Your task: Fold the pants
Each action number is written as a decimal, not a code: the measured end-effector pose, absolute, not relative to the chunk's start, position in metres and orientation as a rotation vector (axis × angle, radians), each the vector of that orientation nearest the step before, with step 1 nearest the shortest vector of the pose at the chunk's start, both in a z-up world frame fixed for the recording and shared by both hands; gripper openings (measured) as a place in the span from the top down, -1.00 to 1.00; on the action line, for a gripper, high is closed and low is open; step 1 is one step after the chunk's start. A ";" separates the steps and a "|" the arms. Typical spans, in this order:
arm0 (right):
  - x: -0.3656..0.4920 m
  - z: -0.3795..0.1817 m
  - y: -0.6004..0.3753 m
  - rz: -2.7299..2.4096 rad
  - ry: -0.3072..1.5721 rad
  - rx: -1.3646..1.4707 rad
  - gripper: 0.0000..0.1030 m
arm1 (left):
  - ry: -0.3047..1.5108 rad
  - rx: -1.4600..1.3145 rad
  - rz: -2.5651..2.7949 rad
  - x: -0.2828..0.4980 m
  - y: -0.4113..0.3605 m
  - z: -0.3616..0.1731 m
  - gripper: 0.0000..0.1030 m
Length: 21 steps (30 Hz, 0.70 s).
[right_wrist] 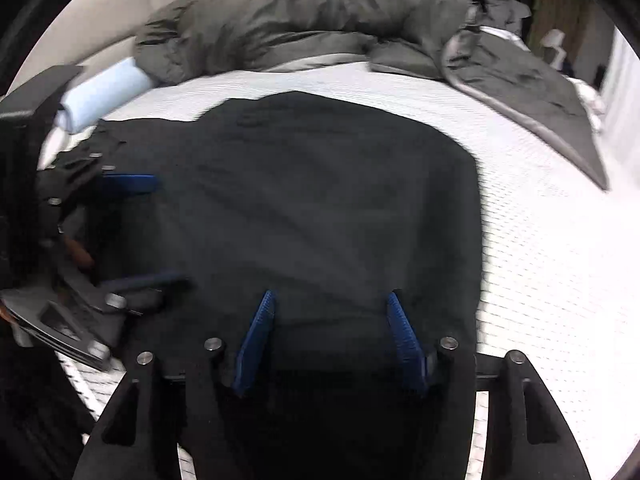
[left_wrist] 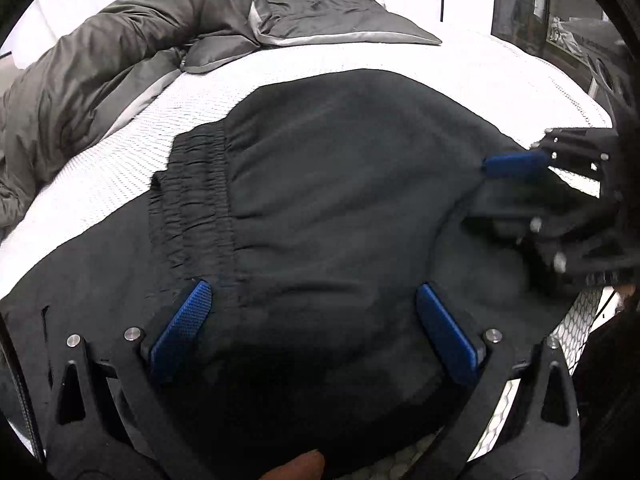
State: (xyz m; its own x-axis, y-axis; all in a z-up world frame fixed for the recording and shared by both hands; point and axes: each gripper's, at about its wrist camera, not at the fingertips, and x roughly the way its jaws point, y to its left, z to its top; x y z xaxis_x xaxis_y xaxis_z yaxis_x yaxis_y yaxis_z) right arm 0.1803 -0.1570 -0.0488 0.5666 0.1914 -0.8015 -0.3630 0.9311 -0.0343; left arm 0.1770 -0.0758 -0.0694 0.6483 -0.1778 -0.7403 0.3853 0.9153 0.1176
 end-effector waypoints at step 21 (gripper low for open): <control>0.183 -0.042 -0.173 0.332 0.929 -0.187 -0.36 | 0.901 0.208 -0.207 0.233 -0.074 -0.054 -1.00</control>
